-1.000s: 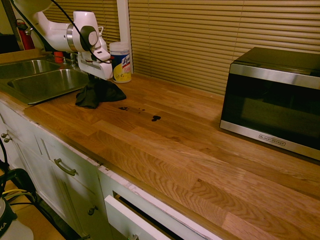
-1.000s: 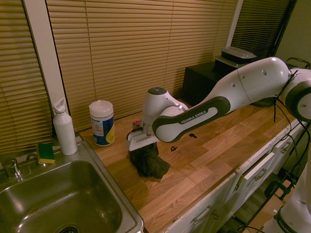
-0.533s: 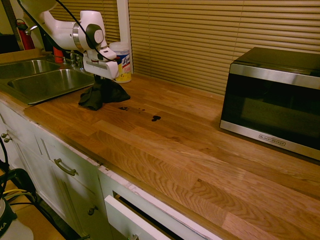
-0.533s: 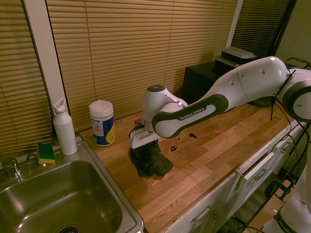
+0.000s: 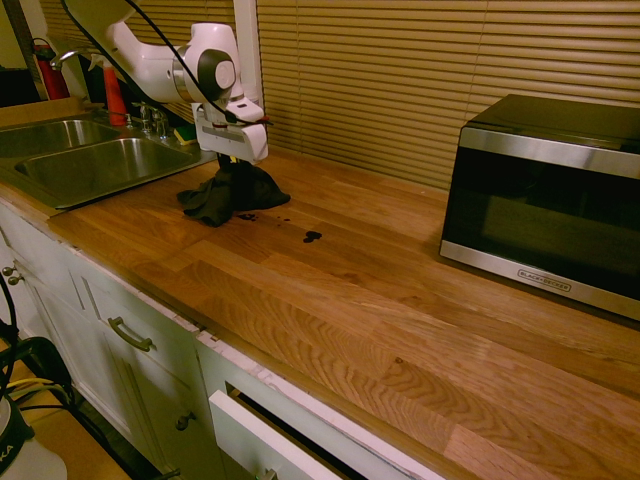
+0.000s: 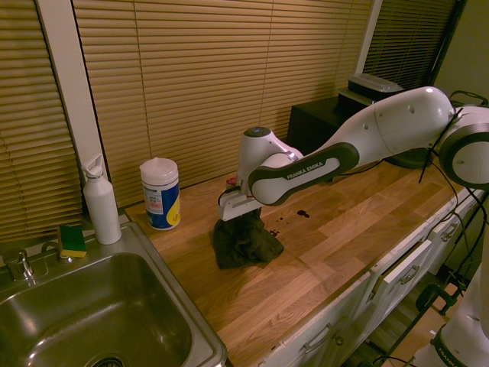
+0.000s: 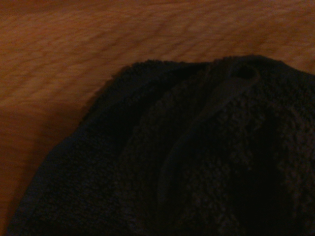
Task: Clear the spill
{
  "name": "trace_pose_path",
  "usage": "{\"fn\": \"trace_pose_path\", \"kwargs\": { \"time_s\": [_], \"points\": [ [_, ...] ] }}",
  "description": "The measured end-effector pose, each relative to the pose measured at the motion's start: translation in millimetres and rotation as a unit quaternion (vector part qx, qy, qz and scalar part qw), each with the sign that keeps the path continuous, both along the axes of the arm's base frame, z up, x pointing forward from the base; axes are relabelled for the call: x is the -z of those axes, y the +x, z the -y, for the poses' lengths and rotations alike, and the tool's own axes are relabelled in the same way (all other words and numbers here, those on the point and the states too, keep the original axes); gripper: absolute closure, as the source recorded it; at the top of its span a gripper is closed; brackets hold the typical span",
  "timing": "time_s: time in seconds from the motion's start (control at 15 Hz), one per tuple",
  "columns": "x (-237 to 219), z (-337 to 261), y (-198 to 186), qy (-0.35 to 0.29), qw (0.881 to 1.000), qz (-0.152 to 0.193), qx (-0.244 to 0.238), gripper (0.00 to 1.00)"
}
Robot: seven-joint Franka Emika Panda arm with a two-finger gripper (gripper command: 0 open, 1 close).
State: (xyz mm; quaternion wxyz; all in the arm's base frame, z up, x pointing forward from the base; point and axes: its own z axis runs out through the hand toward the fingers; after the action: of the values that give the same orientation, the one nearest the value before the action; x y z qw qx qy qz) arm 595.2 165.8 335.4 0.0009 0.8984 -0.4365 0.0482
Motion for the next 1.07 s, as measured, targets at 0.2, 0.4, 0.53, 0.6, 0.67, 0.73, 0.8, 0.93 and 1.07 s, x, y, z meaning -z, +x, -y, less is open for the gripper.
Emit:
{"fn": "trace_pose_path", "kwargs": {
  "time_s": [0.2, 0.4, 0.53, 0.6, 0.67, 0.73, 0.8, 0.93, 1.07],
  "points": [
    [0.6, 36.7, -2.2, -0.001, 1.0, 0.004, 0.013, 1.0],
    [1.2, 79.9, -5.2, 0.002, 1.0, 0.006, 0.027, 1.0],
    [1.1, 110.0, -5.7, 0.005, 0.999, 0.005, 0.037, 1.0],
    [1.0, 124.4, -5.5, 0.005, 0.999, 0.004, 0.043, 1.0],
    [1.1, 137.9, -5.3, 0.006, 0.999, 0.004, 0.049, 1.0],
    [1.4, 149.1, -5.5, 0.007, 0.999, 0.004, 0.054, 1.0],
    [1.4, 159.3, -6.0, 0.009, 0.998, 0.004, 0.06, 1.0],
    [1.7, 178.9, -7.0, 0.016, 0.997, 0.005, 0.07, 1.0],
    [2.2, 204.5, -8.7, 0.021, 0.996, 0.006, 0.083, 1.0]
  ]
}}
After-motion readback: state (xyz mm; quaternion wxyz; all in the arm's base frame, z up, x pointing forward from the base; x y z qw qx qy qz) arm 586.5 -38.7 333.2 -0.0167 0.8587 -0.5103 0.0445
